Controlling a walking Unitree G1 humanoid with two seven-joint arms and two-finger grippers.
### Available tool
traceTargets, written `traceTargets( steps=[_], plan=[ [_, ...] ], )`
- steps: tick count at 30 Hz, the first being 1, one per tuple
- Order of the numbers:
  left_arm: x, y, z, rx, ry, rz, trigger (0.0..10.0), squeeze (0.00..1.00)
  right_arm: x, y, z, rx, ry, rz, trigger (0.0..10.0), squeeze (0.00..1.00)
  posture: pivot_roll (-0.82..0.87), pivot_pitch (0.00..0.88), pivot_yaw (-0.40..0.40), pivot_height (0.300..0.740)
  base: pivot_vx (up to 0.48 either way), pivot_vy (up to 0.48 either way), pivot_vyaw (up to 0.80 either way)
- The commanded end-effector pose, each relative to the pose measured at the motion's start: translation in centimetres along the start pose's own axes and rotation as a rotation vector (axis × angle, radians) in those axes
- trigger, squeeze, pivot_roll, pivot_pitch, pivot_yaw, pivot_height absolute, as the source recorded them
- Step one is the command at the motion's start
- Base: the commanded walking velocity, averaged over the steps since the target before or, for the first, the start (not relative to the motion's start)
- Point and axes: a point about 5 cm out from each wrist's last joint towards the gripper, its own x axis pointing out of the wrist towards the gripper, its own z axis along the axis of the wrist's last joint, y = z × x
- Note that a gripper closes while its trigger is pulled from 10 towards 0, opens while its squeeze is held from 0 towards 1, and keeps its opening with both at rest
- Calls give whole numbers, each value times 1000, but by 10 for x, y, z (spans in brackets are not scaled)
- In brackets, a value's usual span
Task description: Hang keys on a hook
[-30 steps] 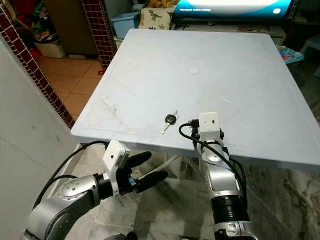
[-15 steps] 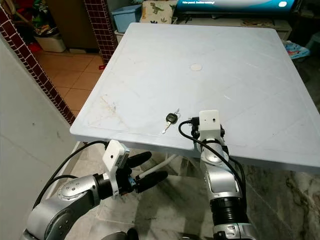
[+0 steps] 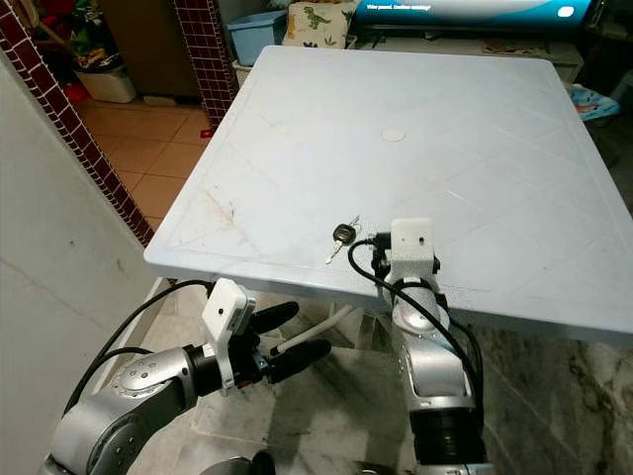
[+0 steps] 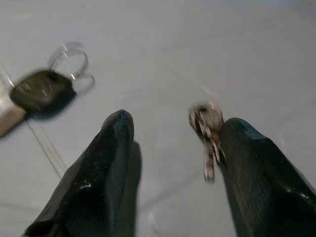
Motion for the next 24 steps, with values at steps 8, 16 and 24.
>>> traceTargets(
  steps=[8,16,24],
  plan=[
    [-1,-2,0,9,11,-16,10000,0,-3,-9,-6,-10,42,-46,10000,0,-50,126,63,740,0,0,0],
    [-1,-2,0,9,14,-15,10000,0,-3,-6,9,-28,-25,-14,10000,0,-49,125,64,740,0,0,0],
    [-1,-2,-1,9,16,-15,10000,0,-4,-10,18,-124,-90,-44,10000,0,-50,125,61,740,0,0,0]
  ],
)
